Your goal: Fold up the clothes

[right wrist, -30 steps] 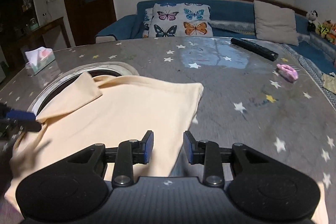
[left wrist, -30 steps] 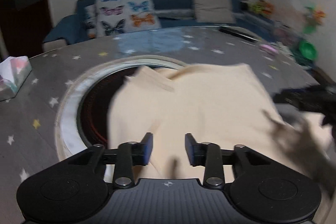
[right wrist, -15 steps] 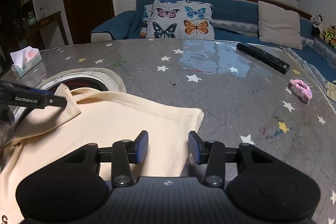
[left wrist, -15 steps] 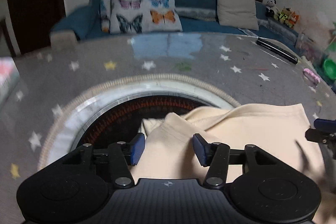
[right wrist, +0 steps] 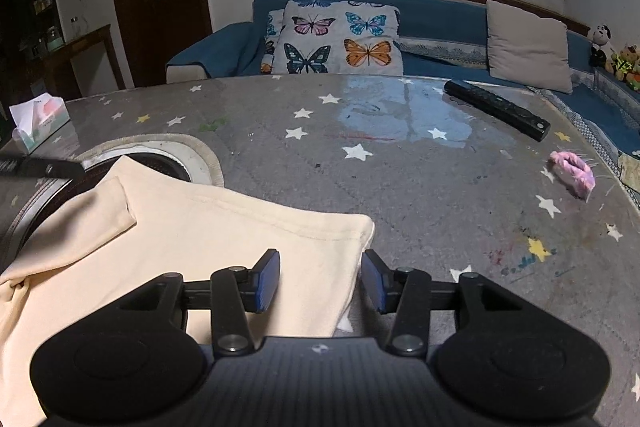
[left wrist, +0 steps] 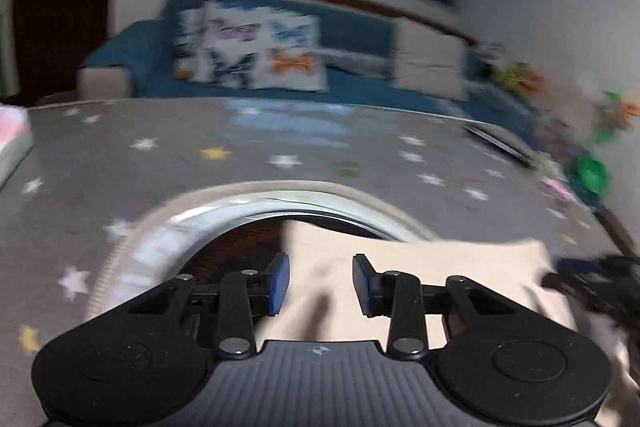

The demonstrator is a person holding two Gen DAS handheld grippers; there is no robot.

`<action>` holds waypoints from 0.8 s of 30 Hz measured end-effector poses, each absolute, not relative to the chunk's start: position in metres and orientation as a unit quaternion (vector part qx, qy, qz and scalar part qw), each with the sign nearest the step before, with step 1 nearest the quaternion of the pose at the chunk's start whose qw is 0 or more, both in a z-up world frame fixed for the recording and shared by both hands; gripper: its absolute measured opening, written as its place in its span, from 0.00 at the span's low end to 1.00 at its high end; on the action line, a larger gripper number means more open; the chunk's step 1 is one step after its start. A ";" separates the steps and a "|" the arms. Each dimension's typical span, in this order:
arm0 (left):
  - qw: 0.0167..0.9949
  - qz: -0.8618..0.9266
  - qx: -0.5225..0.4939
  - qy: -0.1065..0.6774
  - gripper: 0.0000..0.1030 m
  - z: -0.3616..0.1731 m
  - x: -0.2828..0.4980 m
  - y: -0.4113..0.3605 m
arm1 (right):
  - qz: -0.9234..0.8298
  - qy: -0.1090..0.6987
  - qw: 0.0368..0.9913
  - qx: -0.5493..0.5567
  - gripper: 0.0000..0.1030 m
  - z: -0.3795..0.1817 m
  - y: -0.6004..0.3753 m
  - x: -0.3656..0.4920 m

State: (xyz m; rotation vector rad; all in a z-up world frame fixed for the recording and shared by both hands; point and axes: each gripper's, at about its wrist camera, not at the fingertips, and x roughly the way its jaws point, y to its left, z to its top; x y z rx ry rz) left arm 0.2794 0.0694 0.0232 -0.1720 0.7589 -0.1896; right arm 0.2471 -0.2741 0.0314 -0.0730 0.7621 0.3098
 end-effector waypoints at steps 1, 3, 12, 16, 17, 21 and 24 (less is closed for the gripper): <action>0.916 -0.094 -0.088 0.381 0.36 0.018 0.287 0.070 | 0.151 0.372 0.915 -0.037 0.43 0.030 -0.273 0.249; 0.912 -0.085 -0.080 0.394 0.36 0.009 0.297 0.070 | 0.150 0.376 0.914 -0.037 0.39 0.027 -0.272 0.251; 0.927 -0.083 -0.027 0.366 0.06 0.002 0.295 0.059 | 0.150 0.375 0.914 -0.044 0.11 0.023 -0.262 0.266; 0.931 -0.055 -0.015 0.360 0.05 0.007 0.291 0.075 | 0.154 0.370 0.915 -0.043 0.11 0.020 -0.250 0.277; 0.931 -0.048 -0.015 0.361 0.05 0.008 0.291 0.080 | 0.158 0.368 0.915 -0.043 0.14 0.019 -0.246 0.280; 0.925 -0.033 -0.035 0.377 0.07 0.004 0.294 0.099 | 0.171 0.360 0.916 -0.053 0.20 0.021 -0.229 0.285; 0.929 -0.038 -0.033 0.368 0.11 0.014 0.280 0.099 | 0.182 0.352 0.916 -0.066 0.30 0.030 -0.223 0.274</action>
